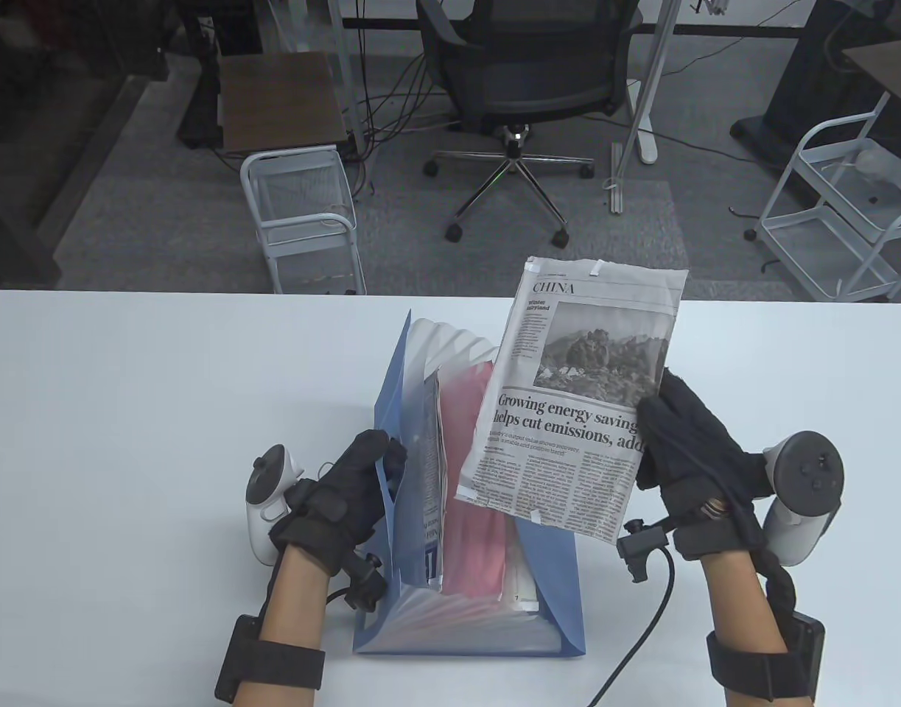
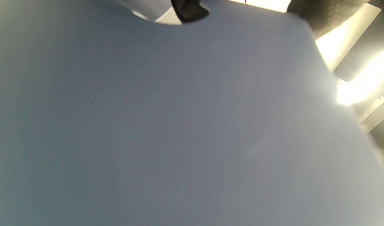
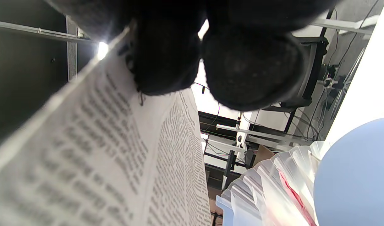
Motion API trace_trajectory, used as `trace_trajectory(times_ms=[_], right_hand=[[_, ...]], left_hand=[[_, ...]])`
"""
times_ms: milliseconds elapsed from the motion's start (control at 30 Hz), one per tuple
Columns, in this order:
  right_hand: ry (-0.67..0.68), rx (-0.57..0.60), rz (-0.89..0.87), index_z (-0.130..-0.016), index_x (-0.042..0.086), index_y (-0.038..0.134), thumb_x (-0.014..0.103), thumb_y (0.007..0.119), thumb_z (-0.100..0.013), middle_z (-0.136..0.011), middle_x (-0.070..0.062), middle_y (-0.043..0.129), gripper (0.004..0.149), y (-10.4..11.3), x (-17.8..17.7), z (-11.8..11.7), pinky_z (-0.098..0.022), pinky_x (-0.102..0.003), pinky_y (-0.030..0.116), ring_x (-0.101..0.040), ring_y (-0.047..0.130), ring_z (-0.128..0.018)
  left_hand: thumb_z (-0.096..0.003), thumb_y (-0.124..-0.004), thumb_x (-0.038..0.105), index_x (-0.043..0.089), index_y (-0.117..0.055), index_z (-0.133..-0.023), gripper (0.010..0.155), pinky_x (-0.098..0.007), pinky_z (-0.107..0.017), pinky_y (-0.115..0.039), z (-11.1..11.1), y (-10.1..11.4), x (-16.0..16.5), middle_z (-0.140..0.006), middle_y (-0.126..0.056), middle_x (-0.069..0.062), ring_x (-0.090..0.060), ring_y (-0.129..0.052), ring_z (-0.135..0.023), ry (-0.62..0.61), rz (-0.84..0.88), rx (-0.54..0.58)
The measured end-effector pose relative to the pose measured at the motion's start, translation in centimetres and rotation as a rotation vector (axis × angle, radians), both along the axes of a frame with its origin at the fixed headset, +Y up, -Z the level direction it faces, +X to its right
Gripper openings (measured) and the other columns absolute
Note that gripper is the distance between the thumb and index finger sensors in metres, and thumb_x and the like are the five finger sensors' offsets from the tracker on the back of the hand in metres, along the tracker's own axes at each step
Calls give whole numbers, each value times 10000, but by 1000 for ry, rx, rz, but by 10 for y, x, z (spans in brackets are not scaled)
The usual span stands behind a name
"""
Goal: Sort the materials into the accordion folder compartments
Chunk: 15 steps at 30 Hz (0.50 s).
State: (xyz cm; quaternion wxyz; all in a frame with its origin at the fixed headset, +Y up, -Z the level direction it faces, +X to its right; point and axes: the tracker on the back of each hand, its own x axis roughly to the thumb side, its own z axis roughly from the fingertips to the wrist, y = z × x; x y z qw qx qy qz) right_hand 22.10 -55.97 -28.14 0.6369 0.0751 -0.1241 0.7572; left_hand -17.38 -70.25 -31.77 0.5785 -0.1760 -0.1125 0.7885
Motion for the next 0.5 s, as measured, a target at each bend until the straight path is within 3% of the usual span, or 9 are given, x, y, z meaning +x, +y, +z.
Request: trace_trajectory(times_ms=[500], right_hand=[[68, -40, 201, -998, 28, 650, 326, 769, -596, -493, -20, 1013, 514, -2, -45, -3, -115, -309, 869, -335, 1031, -276]], left_hand=[[-667, -591, 654, 62, -601, -1007, 683, -746, -581, -194, 1, -2, -2, -1155, 54, -393, -662, 33, -947, 1, 39, 0]])
